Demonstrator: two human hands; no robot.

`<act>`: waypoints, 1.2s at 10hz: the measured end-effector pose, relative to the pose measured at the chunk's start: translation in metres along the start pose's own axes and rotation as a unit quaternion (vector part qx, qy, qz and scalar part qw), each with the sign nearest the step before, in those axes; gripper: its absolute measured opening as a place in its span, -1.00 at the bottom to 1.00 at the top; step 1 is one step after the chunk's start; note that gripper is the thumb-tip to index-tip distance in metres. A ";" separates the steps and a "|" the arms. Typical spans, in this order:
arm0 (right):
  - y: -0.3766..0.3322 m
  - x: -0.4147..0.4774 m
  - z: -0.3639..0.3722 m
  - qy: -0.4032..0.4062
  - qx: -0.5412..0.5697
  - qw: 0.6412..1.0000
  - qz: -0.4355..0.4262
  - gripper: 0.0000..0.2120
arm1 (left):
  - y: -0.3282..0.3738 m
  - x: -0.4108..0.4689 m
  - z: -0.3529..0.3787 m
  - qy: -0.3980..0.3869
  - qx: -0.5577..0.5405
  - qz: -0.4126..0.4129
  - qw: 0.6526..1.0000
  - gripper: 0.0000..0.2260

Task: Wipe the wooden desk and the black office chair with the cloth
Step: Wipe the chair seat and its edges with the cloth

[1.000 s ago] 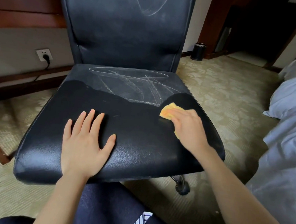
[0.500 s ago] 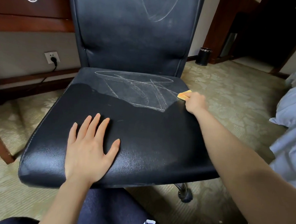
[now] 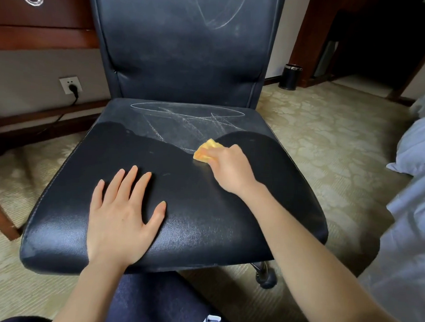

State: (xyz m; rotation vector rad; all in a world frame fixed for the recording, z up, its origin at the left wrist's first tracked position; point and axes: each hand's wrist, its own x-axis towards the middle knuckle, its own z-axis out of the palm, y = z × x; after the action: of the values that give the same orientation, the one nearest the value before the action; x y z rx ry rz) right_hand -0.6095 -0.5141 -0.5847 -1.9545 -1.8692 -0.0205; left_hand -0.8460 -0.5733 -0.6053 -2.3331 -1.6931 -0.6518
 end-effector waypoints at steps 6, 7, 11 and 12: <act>0.001 -0.098 -0.037 0.022 0.020 0.984 -0.177 -0.63 | 0.002 0.000 0.000 0.000 -0.009 0.002 1.000 -0.41; 0.042 -0.058 -0.040 0.031 0.024 0.994 -0.098 -0.61 | 0.002 0.000 0.000 -0.004 -0.008 -0.001 1.000 -0.41; 0.126 0.024 -0.056 0.016 0.007 0.980 0.200 -0.64 | 0.003 -0.001 -0.002 -0.004 -0.008 -0.005 1.000 -0.41; 0.124 0.017 -0.053 0.030 -0.011 0.976 0.215 -0.64 | 0.004 -0.002 -0.002 -0.003 -0.006 -0.005 1.000 -0.41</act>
State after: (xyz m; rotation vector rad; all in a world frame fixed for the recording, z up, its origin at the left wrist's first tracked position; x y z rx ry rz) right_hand -0.4750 -0.5145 -0.5683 -2.3055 -1.3791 0.0306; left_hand -0.8428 -0.5773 -0.6041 -2.3392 -1.7085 -0.6595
